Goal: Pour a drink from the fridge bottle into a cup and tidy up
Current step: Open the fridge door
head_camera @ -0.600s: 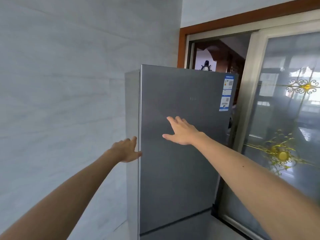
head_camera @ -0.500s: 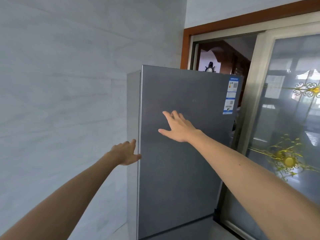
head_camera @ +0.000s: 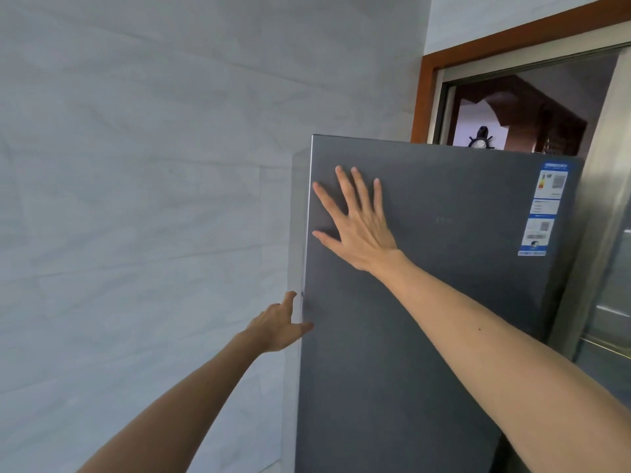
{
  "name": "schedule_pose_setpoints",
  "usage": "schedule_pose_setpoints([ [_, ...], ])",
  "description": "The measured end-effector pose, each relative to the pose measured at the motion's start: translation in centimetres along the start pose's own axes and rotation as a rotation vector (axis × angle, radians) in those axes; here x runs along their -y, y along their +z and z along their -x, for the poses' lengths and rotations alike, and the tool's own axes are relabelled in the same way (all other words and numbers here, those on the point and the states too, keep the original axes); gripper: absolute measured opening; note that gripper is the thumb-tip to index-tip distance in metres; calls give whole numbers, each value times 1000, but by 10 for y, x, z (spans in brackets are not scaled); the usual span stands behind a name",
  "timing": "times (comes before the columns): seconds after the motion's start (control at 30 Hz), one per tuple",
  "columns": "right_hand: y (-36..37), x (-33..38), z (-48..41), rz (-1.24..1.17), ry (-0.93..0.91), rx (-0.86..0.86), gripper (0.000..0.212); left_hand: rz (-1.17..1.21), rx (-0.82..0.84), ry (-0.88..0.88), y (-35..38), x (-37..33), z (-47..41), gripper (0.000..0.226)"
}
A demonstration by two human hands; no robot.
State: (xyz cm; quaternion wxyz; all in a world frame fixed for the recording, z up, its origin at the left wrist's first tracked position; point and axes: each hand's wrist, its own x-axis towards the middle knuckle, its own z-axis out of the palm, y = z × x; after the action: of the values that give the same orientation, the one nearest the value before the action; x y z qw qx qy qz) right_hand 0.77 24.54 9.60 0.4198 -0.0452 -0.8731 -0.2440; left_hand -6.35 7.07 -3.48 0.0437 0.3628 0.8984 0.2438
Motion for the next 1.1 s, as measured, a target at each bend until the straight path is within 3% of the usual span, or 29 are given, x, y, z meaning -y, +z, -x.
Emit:
schedule_pose_setpoints([
  [0.4,39,-1,-6,26,2,-231,77,431,-19,9,20,-6,-29,55],
  [0.6,37,0,-4,14,3,-229,78,527,-110,-18,32,-10,-32,54],
  [1.1,25,7,0,13,14,-129,85,599,-136,-45,35,-15,-22,58],
])
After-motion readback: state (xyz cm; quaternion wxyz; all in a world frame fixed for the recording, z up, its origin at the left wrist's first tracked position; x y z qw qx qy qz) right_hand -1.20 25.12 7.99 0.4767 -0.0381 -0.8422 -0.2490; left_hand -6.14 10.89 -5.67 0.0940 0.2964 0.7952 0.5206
